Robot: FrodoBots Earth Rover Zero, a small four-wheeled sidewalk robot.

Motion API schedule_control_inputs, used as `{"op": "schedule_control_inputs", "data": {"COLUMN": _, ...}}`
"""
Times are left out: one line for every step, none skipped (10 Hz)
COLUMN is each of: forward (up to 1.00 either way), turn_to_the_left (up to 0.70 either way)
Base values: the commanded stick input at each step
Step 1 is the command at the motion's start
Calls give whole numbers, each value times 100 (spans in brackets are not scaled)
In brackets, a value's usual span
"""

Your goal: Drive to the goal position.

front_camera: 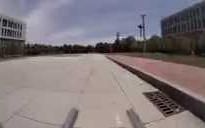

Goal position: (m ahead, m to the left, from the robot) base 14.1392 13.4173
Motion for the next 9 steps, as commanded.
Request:
{"op": "schedule_control_inputs", "data": {"forward": 100, "turn_to_the_left": 0}}
{"op": "schedule_control_inputs", "data": {"forward": 100, "turn_to_the_left": 0}}
{"op": "schedule_control_inputs", "data": {"forward": 100, "turn_to_the_left": 0}}
{"op": "schedule_control_inputs", "data": {"forward": 100, "turn_to_the_left": 0}}
{"op": "schedule_control_inputs", "data": {"forward": 100, "turn_to_the_left": 0}}
{"op": "schedule_control_inputs", "data": {"forward": 100, "turn_to_the_left": 0}}
{"op": "schedule_control_inputs", "data": {"forward": 100, "turn_to_the_left": -2}}
{"op": "schedule_control_inputs", "data": {"forward": 100, "turn_to_the_left": -39}}
{"op": "schedule_control_inputs", "data": {"forward": 100, "turn_to_the_left": -39}}
